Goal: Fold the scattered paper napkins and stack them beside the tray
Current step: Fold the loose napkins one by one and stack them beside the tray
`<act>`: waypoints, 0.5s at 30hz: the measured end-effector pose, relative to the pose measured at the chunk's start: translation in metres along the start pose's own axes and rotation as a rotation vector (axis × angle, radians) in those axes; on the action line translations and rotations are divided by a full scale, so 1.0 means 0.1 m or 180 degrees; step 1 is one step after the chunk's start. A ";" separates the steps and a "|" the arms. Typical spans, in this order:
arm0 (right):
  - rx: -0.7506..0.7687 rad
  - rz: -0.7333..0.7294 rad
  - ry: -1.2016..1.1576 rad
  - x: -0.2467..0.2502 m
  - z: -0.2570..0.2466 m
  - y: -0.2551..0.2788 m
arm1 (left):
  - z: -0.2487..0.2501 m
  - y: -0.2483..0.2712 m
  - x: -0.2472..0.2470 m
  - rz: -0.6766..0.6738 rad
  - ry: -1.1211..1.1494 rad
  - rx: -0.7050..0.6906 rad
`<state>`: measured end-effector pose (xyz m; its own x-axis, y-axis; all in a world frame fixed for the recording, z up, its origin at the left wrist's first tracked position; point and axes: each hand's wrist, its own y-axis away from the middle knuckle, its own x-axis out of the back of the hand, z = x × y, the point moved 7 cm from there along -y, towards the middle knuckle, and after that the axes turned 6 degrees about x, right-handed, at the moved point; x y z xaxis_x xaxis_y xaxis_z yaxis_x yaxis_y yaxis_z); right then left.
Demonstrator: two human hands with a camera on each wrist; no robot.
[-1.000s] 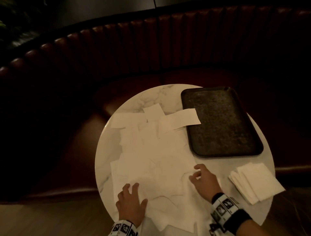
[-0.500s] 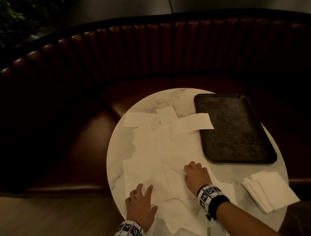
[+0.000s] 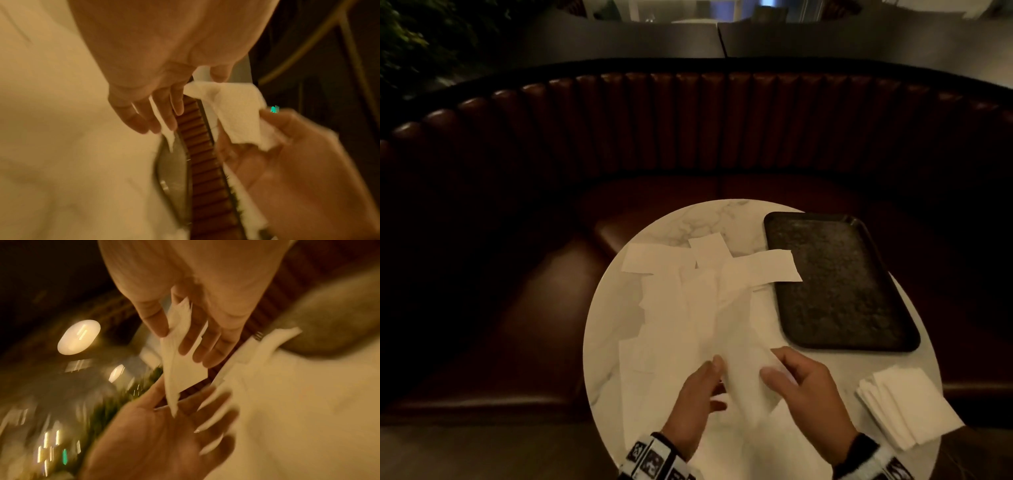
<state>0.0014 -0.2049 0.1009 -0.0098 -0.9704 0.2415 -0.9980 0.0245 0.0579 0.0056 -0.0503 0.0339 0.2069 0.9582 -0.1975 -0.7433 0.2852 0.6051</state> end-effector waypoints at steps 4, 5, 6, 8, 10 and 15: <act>-0.0411 0.0040 -0.0899 0.12 0.03 0.20 | 0.47 0.17 -0.14 0.0036 0.0514 -0.0827; -0.0413 0.0046 -0.0920 0.14 0.02 0.24 | 0.54 0.22 -0.13 0.0209 0.0358 -0.1022; -0.0426 0.0080 -0.0977 0.15 0.01 0.27 | 0.60 0.27 -0.12 0.0336 0.0238 -0.1176; -0.0435 0.0181 -0.1177 0.19 -0.02 0.30 | 0.68 0.36 -0.15 0.0356 0.0000 -0.1352; -0.0397 0.0431 -0.1257 0.26 -0.09 0.29 | 0.71 0.44 -0.20 0.0291 -0.0257 -0.1352; -0.0090 0.0534 -0.1120 0.27 -0.36 0.26 | 0.76 0.63 -0.22 0.0364 -0.0773 -0.1459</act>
<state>-0.0226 -0.2218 0.1440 -0.1982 -0.9754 -0.0967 -0.9787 0.1916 0.0738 0.0019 -0.0519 0.1350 0.2092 0.9755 0.0674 -0.9603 0.1920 0.2024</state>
